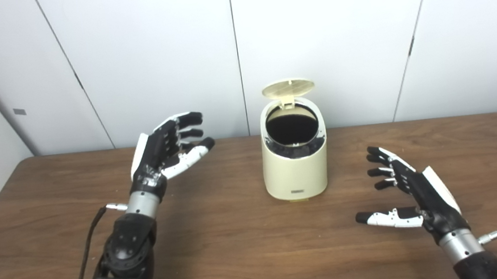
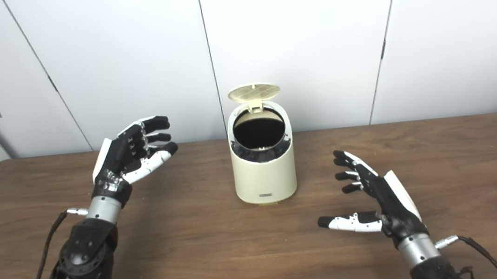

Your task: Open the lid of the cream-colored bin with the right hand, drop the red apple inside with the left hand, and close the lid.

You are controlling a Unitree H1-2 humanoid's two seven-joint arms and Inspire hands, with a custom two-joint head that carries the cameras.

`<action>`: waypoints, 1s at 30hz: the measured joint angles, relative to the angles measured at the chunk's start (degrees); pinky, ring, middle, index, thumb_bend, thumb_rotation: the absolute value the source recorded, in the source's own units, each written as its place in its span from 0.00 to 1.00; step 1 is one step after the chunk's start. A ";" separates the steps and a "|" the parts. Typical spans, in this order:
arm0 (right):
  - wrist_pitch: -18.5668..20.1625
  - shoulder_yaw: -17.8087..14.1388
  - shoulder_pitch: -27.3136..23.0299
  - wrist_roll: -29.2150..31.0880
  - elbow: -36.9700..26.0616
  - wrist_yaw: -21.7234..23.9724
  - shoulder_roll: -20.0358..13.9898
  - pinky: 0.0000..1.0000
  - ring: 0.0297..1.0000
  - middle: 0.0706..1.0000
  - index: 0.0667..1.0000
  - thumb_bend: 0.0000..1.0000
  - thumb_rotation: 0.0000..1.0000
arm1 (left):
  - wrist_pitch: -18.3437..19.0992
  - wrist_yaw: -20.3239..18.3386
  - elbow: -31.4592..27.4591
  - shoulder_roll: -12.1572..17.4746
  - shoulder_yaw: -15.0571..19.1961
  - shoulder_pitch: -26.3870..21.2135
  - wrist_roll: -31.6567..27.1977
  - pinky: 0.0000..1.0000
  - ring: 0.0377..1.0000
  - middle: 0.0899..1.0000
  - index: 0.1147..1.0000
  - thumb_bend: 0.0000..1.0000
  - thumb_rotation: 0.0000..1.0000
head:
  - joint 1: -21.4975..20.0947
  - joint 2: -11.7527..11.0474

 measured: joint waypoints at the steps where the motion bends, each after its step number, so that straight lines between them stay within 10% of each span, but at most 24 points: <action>1: 0.00 0.02 -0.28 0.15 0.02 0.04 0.03 0.65 0.77 0.87 0.88 0.72 0.22 | -0.05 -0.16 0.00 0.36 -0.01 0.46 1.15 0.51 0.62 0.69 0.73 0.65 0.12 | 0.00 0.00; 15: -1.40 -0.81 -2.48 2.07 1.75 0.32 -1.73 0.68 0.79 0.87 0.88 0.71 0.23 | -0.29 -6.66 1.64 -1.32 3.28 5.56 -2.83 0.48 0.61 0.70 0.74 0.64 0.11 | -0.52 0.00; 30: 0.13 1.69 -16.36 -2.45 3.80 2.67 -4.92 0.75 0.82 0.88 0.86 0.76 0.34 | -3.09 -7.52 4.92 -3.42 2.78 8.64 -0.26 0.50 0.61 0.69 0.72 0.63 0.07 | -2.72 -0.97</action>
